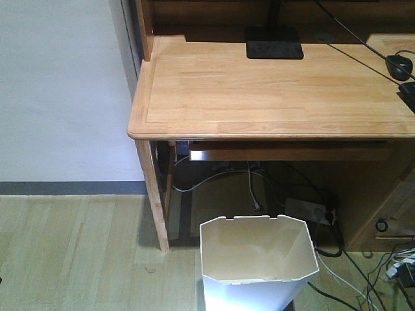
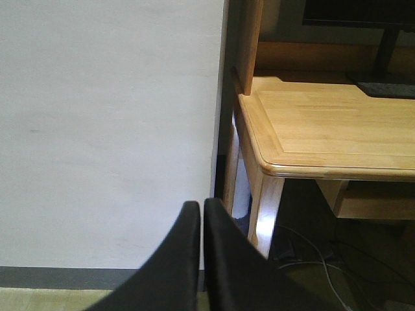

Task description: Move trash bin to bedside with robot

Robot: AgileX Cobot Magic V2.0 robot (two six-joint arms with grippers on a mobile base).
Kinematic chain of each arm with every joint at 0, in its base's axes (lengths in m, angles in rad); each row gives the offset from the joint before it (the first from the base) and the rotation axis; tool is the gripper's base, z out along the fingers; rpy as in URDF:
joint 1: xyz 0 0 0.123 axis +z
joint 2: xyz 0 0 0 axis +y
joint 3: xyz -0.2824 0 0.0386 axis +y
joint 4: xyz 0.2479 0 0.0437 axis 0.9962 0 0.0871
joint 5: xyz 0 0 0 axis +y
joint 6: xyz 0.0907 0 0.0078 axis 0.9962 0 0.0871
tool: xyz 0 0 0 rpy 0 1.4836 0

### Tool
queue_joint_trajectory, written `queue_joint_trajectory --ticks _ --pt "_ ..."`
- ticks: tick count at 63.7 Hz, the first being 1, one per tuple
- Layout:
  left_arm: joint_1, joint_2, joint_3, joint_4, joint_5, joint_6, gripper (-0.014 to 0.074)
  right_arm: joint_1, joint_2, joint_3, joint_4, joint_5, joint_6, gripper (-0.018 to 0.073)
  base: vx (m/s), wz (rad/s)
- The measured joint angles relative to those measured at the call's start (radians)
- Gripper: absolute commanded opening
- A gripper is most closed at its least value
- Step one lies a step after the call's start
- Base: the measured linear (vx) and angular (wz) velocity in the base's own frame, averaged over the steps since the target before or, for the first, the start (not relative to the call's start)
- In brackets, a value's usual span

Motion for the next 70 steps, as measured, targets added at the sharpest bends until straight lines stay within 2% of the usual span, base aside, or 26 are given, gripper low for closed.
queue_joint_trajectory --ticks 70 --pt "0.0 0.0 0.0 0.0 0.0 0.0 -0.0006 0.0 0.0 0.0 0.0 0.0 0.0 -0.0009 0.0 0.0"
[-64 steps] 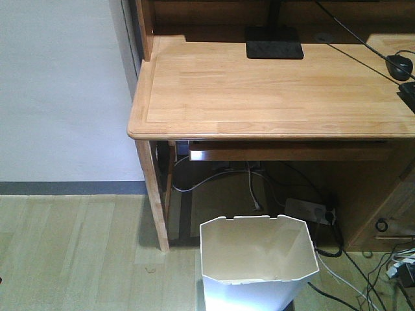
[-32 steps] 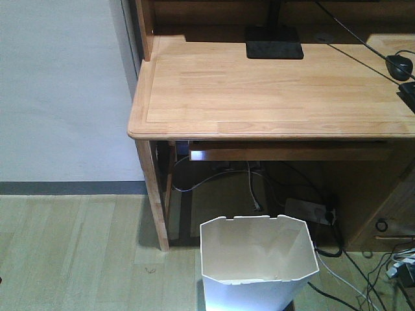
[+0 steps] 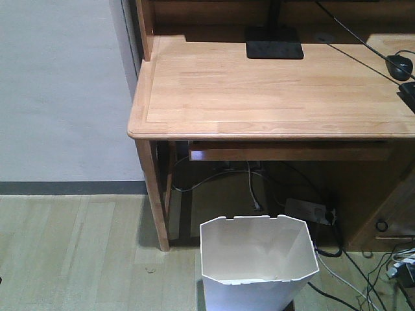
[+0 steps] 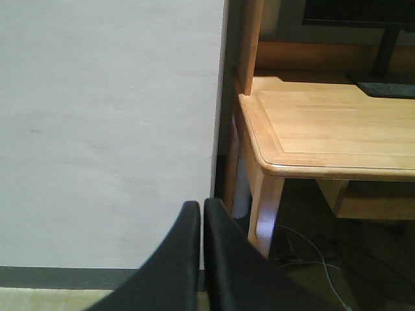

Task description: Move trash bin to bedside with robot

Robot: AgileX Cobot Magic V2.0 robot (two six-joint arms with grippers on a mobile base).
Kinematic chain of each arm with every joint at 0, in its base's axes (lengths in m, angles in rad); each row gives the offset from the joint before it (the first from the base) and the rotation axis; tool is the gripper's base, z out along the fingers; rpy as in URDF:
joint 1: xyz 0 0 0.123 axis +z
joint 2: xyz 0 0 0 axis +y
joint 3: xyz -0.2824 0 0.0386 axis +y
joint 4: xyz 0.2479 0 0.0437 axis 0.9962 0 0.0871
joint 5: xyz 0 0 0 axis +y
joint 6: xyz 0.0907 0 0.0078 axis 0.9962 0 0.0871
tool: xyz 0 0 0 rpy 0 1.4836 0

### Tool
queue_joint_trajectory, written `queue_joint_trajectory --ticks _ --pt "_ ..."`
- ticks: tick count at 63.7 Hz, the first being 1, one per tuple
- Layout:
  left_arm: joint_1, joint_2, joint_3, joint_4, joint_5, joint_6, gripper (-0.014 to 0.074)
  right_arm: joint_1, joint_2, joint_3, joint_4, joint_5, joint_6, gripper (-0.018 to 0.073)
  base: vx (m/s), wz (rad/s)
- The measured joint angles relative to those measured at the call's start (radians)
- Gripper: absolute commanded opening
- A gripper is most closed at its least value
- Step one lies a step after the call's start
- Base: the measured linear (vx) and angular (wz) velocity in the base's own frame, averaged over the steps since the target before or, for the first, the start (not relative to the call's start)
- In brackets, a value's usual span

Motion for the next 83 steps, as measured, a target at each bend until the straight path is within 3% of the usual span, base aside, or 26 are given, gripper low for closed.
queue_joint_trajectory --ticks 19,46,83 --pt "0.0 0.0 0.0 0.0 0.0 0.0 -0.0006 0.0 0.0 -0.007 0.004 -0.047 0.01 -0.0009 0.0 0.0" --pt "0.0 0.0 0.0 0.0 0.0 0.0 -0.0006 0.0 0.308 -0.287 0.005 0.036 0.048 -0.0009 0.0 0.0" --pt "0.0 0.0 0.0 0.0 0.0 0.0 -0.0006 0.0 0.355 -0.292 0.004 0.056 0.052 0.001 0.0 0.0"
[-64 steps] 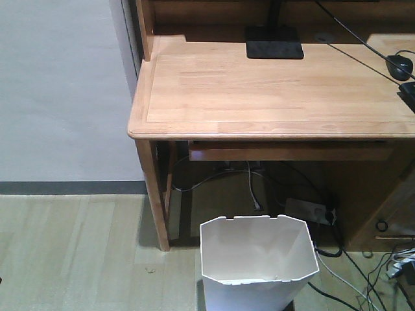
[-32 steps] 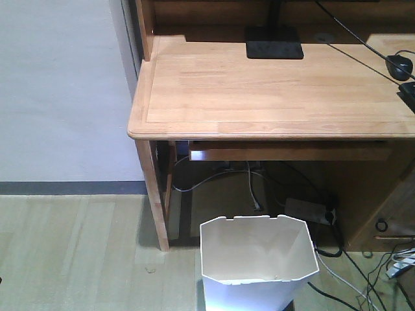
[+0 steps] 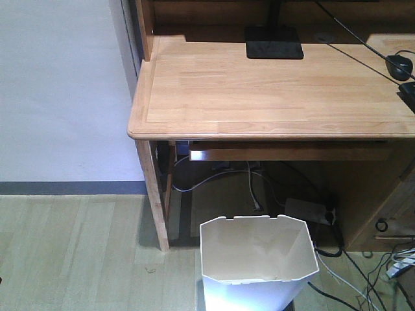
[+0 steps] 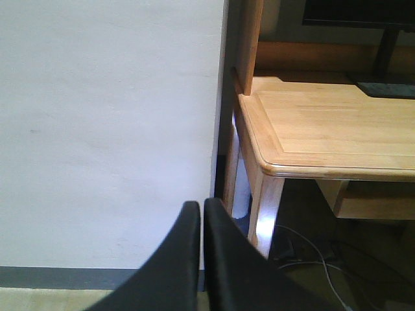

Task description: Move trash bin to bedside with robot

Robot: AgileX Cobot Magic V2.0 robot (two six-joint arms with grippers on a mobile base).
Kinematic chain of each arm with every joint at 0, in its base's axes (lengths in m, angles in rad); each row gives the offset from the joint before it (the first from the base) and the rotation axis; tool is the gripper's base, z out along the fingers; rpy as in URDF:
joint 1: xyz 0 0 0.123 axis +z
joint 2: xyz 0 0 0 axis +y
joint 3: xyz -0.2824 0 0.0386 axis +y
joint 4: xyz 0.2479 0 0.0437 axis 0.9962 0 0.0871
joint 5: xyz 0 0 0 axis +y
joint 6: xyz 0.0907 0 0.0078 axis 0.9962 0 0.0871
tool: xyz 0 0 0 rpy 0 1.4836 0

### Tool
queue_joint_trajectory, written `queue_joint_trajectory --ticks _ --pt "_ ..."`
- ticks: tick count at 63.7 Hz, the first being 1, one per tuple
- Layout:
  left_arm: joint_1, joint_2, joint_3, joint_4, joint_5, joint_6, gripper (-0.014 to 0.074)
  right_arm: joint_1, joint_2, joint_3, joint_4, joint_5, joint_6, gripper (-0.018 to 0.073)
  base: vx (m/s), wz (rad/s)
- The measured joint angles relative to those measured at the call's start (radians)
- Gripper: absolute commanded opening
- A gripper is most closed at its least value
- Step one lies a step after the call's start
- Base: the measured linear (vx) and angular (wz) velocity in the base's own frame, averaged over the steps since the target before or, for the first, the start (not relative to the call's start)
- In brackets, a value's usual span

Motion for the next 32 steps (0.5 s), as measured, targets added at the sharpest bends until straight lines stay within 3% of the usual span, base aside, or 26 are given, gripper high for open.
queue_joint_trajectory --ticks 14,32 --pt "0.0 0.0 0.0 0.0 0.0 0.0 -0.0006 0.0 0.0 0.0 0.0 -0.001 0.0 0.0127 0.0 0.0" --pt "0.0 0.0 0.0 0.0 0.0 0.0 -0.0006 0.0 0.0 0.0 0.0 -0.001 0.0 0.0431 0.0 0.0"
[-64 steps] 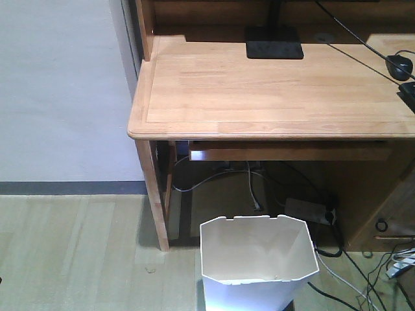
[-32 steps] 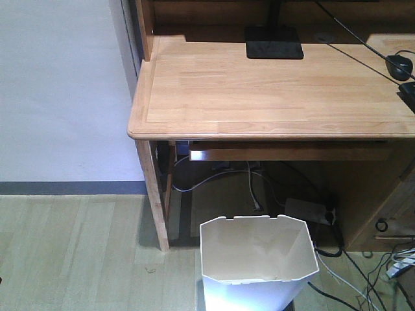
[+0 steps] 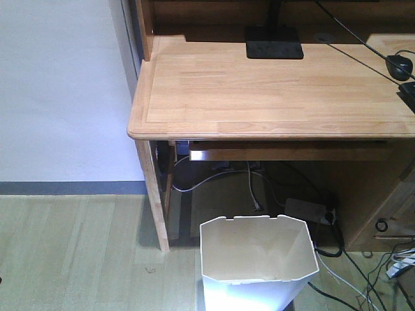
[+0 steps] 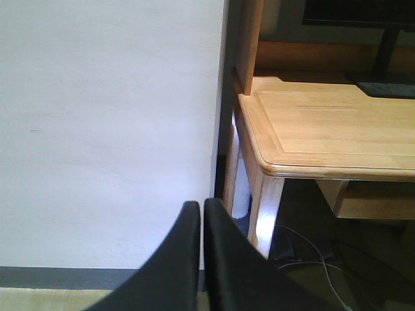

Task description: Move trash bin to bedside with robot

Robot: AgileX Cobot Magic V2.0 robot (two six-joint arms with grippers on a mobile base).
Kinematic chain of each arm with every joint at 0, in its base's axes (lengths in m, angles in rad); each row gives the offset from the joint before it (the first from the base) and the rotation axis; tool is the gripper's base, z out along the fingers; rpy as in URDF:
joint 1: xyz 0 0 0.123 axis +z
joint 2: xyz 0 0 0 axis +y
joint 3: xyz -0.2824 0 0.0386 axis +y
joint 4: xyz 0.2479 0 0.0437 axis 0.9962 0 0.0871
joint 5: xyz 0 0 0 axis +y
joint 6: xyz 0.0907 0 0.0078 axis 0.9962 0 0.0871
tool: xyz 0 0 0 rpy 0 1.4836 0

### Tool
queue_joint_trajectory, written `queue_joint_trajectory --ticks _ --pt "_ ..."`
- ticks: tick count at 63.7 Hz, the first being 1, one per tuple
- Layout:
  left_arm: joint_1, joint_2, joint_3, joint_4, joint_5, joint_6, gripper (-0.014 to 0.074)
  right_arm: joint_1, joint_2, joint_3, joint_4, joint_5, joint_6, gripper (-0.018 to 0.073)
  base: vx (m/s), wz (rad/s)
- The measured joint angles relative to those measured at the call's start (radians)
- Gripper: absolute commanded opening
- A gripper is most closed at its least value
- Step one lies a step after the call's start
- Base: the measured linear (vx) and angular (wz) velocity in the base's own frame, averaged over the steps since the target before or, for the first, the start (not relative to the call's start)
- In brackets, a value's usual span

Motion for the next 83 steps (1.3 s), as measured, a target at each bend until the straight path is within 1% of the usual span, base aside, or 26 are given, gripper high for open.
queue_joint_trajectory --ticks 4,9,25,34,45,56,67,77,83 --pt "0.0 0.0 0.0 0.0 0.0 0.0 -0.0006 0.0 0.0 0.0 0.0 0.0 0.0 0.0474 0.0 0.0" --pt "0.0 0.0 0.0 0.0 0.0 0.0 -0.0006 0.0 0.0 0.0 0.0 0.0 0.0 0.0497 0.0 0.0" --pt "0.0 0.0 0.0 0.0 0.0 0.0 -0.0006 0.0 0.0 0.001 0.001 0.0 0.001 0.0498 0.0 0.0" --pt "0.0 0.0 0.0 0.0 0.0 0.0 -0.0006 0.0 0.0 -0.01 0.024 0.014 0.028 0.0498 0.0 0.0" --pt "0.0 0.0 0.0 0.0 0.0 0.0 -0.0006 0.0 0.057 -0.101 0.035 0.111 0.034 0.0498 0.0 0.0" --pt "0.0 0.0 0.0 0.0 0.0 0.0 -0.0006 0.0 0.218 -0.226 0.035 0.28 0.006 0.0498 0.0 0.0" --pt "0.0 0.0 0.0 0.0 0.0 0.0 -0.0006 0.0 0.385 -0.334 0.037 0.394 0.001 0.0498 0.0 0.0" --pt "0.0 0.0 0.0 0.0 0.0 0.0 -0.0006 0.0 0.538 -0.418 0.072 0.465 -0.01 0.0498 0.0 0.0" --pt "0.0 0.0 0.0 0.0 0.0 0.0 -0.0006 0.0 0.637 -0.454 0.11 0.497 -0.061 0.0494 0.0 0.0"
